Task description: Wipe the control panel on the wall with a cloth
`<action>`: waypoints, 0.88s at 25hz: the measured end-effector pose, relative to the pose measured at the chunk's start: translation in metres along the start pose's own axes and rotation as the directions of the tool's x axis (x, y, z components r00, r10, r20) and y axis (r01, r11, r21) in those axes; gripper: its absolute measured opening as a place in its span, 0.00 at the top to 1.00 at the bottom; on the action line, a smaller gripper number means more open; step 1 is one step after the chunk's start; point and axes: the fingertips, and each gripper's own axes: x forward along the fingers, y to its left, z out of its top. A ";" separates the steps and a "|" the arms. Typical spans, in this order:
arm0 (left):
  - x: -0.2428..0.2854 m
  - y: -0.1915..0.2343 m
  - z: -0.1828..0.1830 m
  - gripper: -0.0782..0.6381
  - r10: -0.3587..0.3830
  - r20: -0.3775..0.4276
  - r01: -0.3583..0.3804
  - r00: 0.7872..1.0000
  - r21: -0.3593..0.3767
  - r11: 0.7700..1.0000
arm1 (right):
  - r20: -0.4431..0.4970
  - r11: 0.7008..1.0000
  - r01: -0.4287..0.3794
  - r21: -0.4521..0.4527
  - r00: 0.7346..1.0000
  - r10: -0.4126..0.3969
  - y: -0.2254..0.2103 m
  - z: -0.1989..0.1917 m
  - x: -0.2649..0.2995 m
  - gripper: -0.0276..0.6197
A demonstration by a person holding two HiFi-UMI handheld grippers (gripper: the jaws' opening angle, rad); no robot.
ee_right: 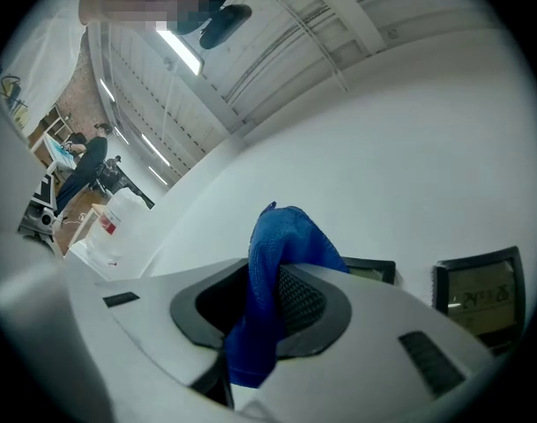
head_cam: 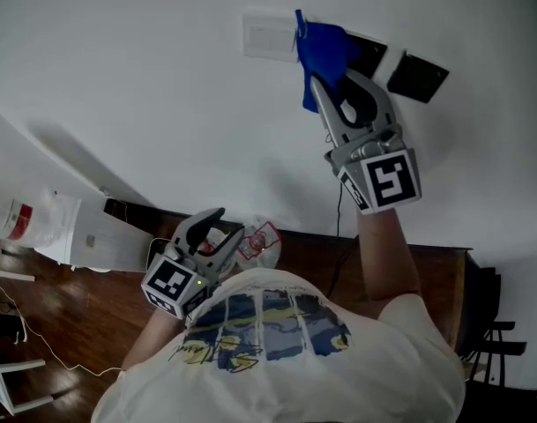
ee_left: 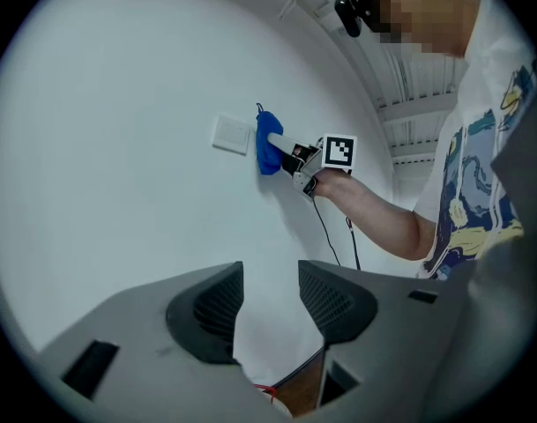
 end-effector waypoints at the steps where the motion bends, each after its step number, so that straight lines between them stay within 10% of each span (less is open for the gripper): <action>1: 0.002 0.001 0.000 0.64 0.011 -0.002 -0.011 1.000 0.005 1.000 | 0.001 1.000 0.001 0.004 1.000 -0.001 -0.004 -0.002 0.000 0.81; 22: 0.079 -0.048 -0.001 0.64 -0.068 -0.054 0.069 0.996 0.021 0.997 | -0.008 0.978 0.202 -0.050 0.979 -0.202 -0.116 -0.009 -0.099 0.81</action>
